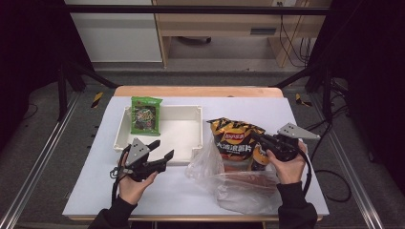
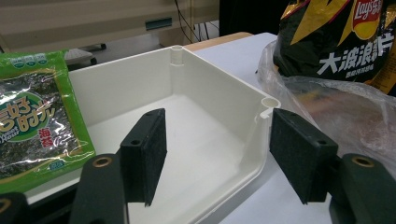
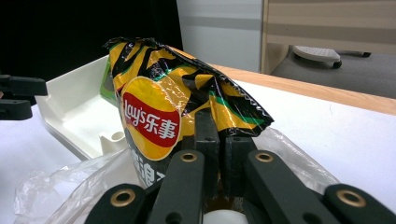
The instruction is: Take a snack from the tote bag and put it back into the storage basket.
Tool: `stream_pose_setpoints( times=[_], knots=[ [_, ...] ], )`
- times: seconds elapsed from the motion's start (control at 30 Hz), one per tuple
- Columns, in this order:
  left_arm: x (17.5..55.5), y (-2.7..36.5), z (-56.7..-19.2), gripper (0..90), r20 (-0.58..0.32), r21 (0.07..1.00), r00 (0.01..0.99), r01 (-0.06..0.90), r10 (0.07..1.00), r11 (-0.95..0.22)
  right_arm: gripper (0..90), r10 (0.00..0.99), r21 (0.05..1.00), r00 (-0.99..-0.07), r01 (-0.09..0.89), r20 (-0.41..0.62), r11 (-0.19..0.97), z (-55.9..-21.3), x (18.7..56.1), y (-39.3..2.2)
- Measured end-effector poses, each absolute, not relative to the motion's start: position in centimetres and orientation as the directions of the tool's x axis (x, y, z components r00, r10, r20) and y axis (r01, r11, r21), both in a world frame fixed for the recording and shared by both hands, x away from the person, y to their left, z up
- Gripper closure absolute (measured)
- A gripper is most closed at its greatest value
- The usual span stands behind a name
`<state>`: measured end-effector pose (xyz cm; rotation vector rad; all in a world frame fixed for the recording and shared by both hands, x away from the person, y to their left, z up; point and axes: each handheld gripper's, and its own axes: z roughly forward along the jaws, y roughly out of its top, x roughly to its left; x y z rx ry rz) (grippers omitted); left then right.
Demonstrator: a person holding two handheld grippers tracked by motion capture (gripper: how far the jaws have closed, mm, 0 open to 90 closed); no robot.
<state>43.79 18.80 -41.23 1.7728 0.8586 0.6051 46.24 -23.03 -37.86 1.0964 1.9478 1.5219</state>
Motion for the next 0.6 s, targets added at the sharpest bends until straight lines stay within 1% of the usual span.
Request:
stream_pose_setpoints(
  times=[0.2,0.6],
  knots=[
    [43.7,18.8,-41.2,36.3,0.006,0.939,0.62,0.266,0.785,-0.217,88.4,0.795,0.947,-0.593,0.31,0.124,0.083,-37.7,45.8,-23.0],
    [43.7,18.8,-41.1,36.3,0.004,0.942,0.619,0.262,0.785,-0.212,89.3,0.795,0.967,-0.593,0.254,0.131,0.03,-36.4,45.2,-23.8]
  ],
)
